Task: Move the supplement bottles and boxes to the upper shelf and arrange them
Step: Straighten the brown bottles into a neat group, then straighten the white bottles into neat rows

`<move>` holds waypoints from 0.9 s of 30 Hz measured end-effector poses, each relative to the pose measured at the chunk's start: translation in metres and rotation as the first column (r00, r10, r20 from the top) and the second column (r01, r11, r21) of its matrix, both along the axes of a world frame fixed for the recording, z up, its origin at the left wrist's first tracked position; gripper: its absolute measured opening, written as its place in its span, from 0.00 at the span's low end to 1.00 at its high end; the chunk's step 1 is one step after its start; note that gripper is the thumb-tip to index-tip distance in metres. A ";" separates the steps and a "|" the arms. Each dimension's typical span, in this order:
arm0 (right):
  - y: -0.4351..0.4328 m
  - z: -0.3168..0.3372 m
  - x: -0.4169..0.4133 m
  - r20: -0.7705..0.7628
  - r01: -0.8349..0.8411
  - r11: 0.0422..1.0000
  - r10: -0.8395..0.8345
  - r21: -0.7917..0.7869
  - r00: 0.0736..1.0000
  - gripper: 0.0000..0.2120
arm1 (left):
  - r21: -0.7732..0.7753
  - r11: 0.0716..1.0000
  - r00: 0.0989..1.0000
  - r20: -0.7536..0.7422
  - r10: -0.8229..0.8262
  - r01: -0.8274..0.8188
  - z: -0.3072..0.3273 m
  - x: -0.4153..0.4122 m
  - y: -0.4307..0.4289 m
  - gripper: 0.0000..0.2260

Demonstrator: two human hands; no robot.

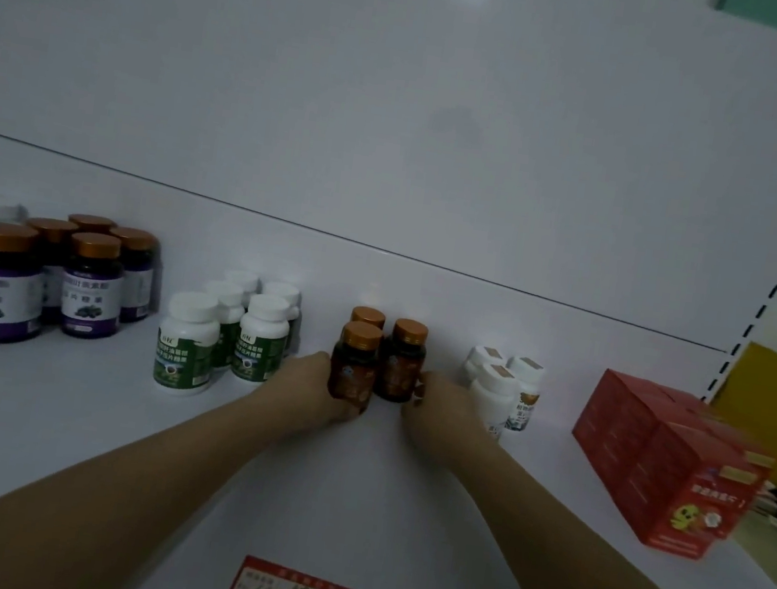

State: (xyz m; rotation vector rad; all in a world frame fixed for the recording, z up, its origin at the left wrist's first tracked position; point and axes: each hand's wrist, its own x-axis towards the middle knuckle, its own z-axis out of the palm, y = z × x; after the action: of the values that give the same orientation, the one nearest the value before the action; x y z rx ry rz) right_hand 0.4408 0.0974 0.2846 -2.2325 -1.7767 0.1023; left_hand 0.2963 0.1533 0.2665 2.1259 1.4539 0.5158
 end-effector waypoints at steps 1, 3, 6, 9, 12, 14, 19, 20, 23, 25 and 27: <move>-0.001 0.001 -0.001 -0.002 -0.001 1.000 0.001 -0.014 1.000 0.09 | -0.002 1.000 1.000 0.000 0.005 -0.005 0.000 0.000 0.000 0.25; -0.005 0.007 -0.005 -0.025 -0.009 0.999 0.009 -0.032 1.000 0.11 | -0.018 0.999 0.999 0.013 0.029 -0.029 0.001 0.000 -0.004 0.28; -0.019 0.024 -0.009 -0.228 0.014 0.993 0.013 0.114 0.974 0.16 | -0.020 0.996 0.990 0.109 0.091 -0.090 0.008 0.002 -0.025 0.30; -0.034 0.054 0.004 -0.402 0.110 0.927 0.047 0.359 0.914 0.22 | 0.152 0.983 0.961 0.269 0.057 -0.101 0.023 0.006 -0.059 0.29; -0.054 0.085 0.032 -0.431 0.181 0.875 0.034 0.449 0.902 0.23 | 0.271 0.963 0.953 0.297 -0.066 -0.018 0.036 0.026 -0.082 0.27; -0.064 0.089 0.056 -0.348 0.233 0.887 -0.089 0.399 0.933 0.21 | 0.240 0.968 0.973 0.196 -0.125 0.076 0.040 0.048 -0.089 0.25; -0.069 0.041 0.103 -0.287 0.344 0.935 -0.306 0.091 0.908 0.18 | -0.012 0.982 0.964 0.192 -0.183 0.189 0.023 0.090 -0.075 0.34; -0.067 0.032 0.110 -0.309 0.340 0.939 -0.310 0.048 0.899 0.17 | -0.021 0.987 0.967 0.205 -0.153 0.161 0.018 0.097 -0.071 0.37; -0.057 0.011 0.128 -0.338 0.310 0.951 -0.292 -0.002 0.895 0.17 | 0.016 0.998 0.977 0.208 -0.056 0.054 0.011 0.117 -0.063 0.37; -0.048 0.004 0.137 -0.331 0.262 0.965 -0.251 -0.013 0.910 0.14 | 0.063 0.998 0.976 0.216 -0.030 0.016 0.008 0.128 -0.060 0.34; -0.040 0.000 0.143 -0.317 0.216 0.976 -0.208 -0.007 0.925 0.12 | 0.112 0.994 0.973 0.232 -0.006 -0.020 0.005 0.135 -0.058 0.29</move>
State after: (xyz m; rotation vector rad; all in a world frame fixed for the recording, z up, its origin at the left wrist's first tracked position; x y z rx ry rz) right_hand 0.5835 0.0573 0.2843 -2.2238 -1.3544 0.3664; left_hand 0.4315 0.0958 0.2716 2.0654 1.3283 0.8383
